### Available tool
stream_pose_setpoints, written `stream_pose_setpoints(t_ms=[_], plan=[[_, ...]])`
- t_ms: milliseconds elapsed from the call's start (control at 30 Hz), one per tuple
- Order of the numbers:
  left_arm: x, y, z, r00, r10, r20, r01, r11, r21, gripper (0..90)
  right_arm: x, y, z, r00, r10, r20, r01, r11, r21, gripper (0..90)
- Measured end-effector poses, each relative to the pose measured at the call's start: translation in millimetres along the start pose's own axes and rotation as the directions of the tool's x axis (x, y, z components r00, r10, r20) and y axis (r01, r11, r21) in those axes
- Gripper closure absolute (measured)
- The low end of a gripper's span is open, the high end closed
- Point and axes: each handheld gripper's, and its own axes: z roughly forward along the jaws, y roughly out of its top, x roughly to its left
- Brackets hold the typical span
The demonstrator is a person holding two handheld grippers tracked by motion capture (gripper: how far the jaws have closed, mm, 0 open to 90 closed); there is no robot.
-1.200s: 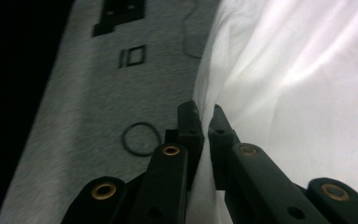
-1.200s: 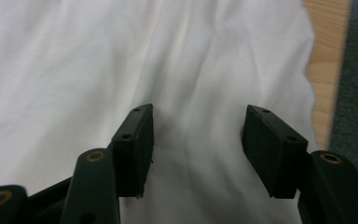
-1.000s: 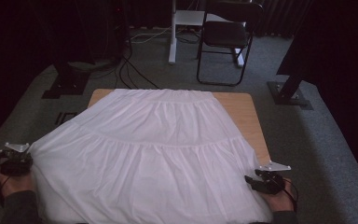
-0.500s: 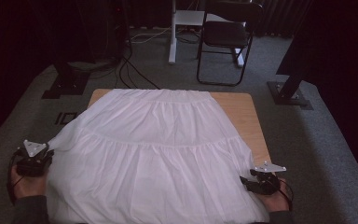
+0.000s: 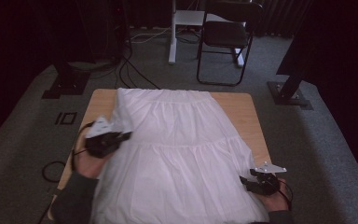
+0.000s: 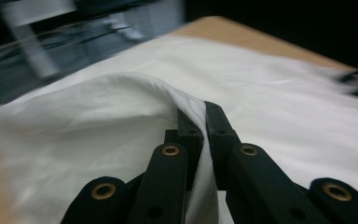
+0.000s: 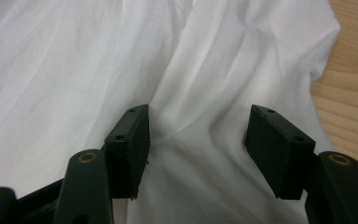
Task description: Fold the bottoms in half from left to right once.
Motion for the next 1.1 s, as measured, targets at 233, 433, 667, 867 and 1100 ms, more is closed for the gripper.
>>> stream_pose_setpoints(t_ms=[233, 433, 667, 867, 1100], plan=[[-88.1, 32.6, 87.3, 0.8988, 0.070, 0.433, -0.060, 0.9975, -0.036, 88.2, -0.1, 0.1, 0.1, 1.0000, 0.001, 0.001, -0.001, 1.000, 0.000, 38.9], [-111.0, 4.5, 146.5, 0.8821, 0.001, 0.471, -0.049, 0.9948, 0.089, 71.9, 5.3, 8.1, -2.0, 0.9992, 0.024, 0.032, -0.024, 1.000, 0.014, 46.6], [-76.3, -15.7, 114.1, 0.9488, -0.018, 0.315, -0.007, 0.9970, 0.076, 56.2, 32.8, 48.7, -10.8, 1.0000, 0.000, -0.004, -0.001, 0.995, -0.096, 47.0], [-35.6, -51.2, 64.8, 0.9946, -0.073, 0.075, 0.067, 0.9946, 0.079, 53.0, 62.5, 85.5, 5.6, 0.9904, -0.005, -0.138, -0.012, 0.993, -0.117, 52.6], [-15.0, -92.1, 36.3, 0.9903, -0.104, -0.092, 0.115, 0.9846, 0.131, 48.1, 95.7, 99.7, 23.4, 0.9821, -0.054, -0.180, 0.041, 0.996, -0.074, 33.6]])
